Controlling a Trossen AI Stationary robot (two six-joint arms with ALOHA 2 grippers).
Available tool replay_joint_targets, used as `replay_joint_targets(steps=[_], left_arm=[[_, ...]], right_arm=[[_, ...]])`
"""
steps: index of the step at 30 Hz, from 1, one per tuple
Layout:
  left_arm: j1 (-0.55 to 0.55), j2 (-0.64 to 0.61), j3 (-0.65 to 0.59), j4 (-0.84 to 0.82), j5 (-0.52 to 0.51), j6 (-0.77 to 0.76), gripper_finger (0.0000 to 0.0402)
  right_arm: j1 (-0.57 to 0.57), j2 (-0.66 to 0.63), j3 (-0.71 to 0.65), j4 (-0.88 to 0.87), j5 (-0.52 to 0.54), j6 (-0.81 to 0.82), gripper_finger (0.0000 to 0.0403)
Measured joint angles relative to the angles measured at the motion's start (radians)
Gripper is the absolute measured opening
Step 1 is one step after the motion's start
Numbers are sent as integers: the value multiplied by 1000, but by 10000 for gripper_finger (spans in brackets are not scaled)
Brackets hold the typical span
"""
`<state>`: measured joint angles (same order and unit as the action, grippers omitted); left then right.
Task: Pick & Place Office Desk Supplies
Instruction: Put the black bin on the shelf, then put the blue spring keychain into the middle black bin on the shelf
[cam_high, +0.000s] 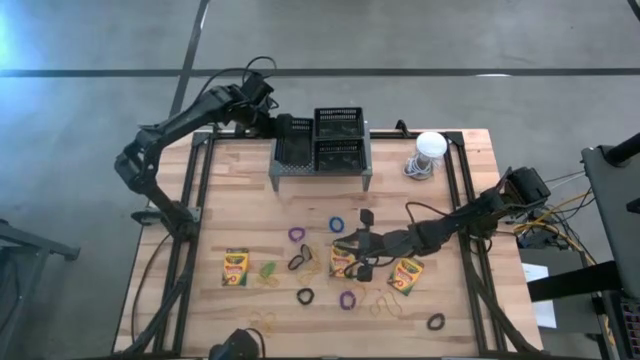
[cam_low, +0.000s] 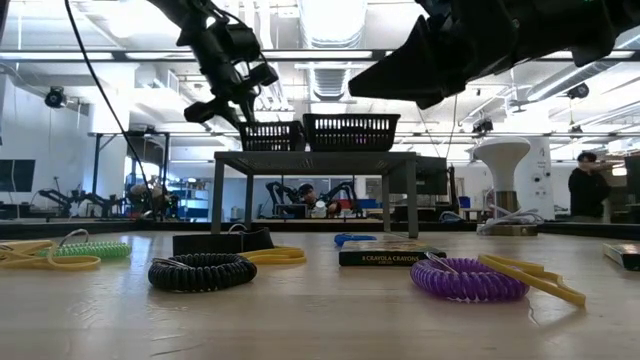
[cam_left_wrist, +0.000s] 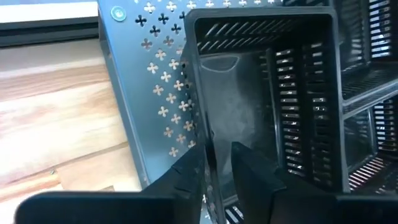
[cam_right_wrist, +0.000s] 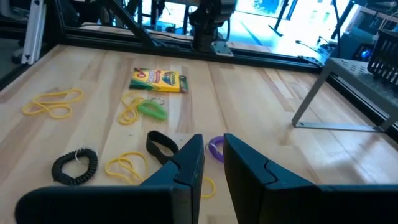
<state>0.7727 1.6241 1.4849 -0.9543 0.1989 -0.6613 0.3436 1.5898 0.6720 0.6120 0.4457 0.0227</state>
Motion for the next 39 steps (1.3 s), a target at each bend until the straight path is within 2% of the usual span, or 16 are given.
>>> replay_joint_targets(steps=[6,13,17,21,25,30,35,39], left_arm=[[14,-27,22,-6,3,81,88],[3,-151,-2,-13,-16,182,88],[-72,-232,-68,1,-66,272,88],[-216,-324,-211,84,-169,306,88],[-401,-417,-410,265,-242,307,88],[-649,-496,-693,603,-288,316,87],[-861,-495,-928,1000,-310,322,87],[-955,-470,-1081,1322,-395,323,87]], right_arm=[[6,0,6,1,1,6,57],[3,0,5,-3,52,109,57],[-3,7,5,-7,52,141,57],[-24,7,4,-28,52,206,57],[-48,1,4,-97,49,333,65],[-57,13,4,-206,46,419,99],[-67,79,5,-208,43,433,137],[-107,147,39,-210,38,456,157]])
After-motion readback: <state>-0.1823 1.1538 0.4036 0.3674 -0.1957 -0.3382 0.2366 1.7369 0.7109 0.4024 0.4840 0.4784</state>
